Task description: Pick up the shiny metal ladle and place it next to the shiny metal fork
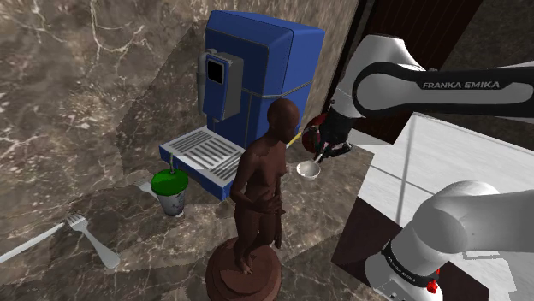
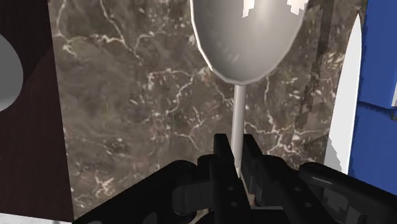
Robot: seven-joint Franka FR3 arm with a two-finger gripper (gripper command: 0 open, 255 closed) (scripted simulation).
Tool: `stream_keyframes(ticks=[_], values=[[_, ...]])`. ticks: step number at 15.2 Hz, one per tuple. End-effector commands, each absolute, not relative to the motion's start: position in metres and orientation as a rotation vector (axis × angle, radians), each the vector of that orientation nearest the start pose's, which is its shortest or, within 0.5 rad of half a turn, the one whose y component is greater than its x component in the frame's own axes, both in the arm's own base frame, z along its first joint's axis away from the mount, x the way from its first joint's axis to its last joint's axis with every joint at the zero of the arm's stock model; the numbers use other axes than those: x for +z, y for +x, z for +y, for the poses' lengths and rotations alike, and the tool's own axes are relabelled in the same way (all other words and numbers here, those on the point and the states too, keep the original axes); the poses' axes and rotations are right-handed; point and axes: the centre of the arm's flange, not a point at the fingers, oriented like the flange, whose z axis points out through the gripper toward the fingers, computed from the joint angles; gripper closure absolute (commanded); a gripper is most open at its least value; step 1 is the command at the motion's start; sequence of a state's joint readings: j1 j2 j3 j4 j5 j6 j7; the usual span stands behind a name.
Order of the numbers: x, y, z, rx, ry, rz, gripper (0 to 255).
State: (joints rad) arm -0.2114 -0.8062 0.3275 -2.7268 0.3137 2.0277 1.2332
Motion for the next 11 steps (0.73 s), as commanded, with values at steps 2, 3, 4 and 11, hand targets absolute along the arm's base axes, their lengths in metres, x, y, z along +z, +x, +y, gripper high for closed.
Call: stream_keyframes(ticks=[2, 3, 4, 11], values=[[0.448, 0.32, 0.091, -0.067, -2.393, 1.88, 255], [0.448, 0.321, 0.104, -0.067, -2.393, 1.88, 255], [0.448, 0.322, 0.117, -0.067, -2.393, 1.88, 255], [0.449, 0.327, 0.21, -0.067, -2.393, 1.88, 255]])
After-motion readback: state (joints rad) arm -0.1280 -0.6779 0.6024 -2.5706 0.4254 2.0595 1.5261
